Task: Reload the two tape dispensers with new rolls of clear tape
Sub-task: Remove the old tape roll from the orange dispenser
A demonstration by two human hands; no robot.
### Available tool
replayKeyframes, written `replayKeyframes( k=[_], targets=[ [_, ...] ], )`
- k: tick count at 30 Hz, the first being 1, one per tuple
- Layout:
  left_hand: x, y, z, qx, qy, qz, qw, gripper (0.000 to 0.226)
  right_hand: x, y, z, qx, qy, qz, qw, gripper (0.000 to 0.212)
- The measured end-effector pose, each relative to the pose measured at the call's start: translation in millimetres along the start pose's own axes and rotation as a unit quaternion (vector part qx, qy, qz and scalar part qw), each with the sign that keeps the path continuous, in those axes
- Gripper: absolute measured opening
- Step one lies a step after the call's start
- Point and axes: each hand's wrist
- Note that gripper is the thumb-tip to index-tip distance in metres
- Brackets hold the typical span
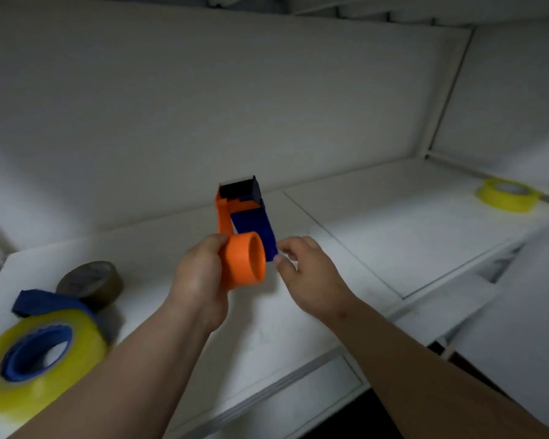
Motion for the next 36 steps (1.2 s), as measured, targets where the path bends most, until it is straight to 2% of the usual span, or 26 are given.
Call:
replayKeyframes(
  k=[7,13,18,23,26,29,36],
  targets=[
    [139.4,-6.5,-49.2,-0.017,0.022,-0.067,0.997,0.013,-103.6,3.7,93.1,0.022,-0.024,0.005,0.999,0.036],
    [250.8,-18.8,-92.5,-0.045,0.027,-0.088,0.995,0.001,-194.0,11.2,177.8,0.060,-0.051,0.021,0.997,0.033],
    [320.4,-11.3,-120.0,-0.070,0.035,-0.107,0.991,0.021,-233.9,27.4,233.5,0.080,-0.060,0.022,0.995,0.023],
    [386.0,22.2,-142.9,-0.073,0.037,-0.134,0.988,0.028,-267.8,61.9,288.4,0.099,-0.114,0.028,0.988,0.035],
    [425.7,49.7,-156.8,-0.086,0.035,-0.145,0.985,0.024,-289.8,89.1,317.3,0.120,-0.133,0.040,0.983,0.033],
    [465.5,72.5,-167.3,-0.104,0.033,-0.152,0.982,0.006,-317.4,112.7,343.3,0.146,-0.151,0.046,0.977,0.032],
    [538.6,107.2,-185.6,-0.109,0.041,-0.153,0.981,0.010,-379.1,154.3,406.6,0.207,-0.202,0.072,0.954,0.034]
  ],
)
Point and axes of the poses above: each hand's wrist, its own y-axis towards the middle knuckle, its own x-axis out of the palm, z = x × y, and after that the axes turned 8 degrees about x, right-handed
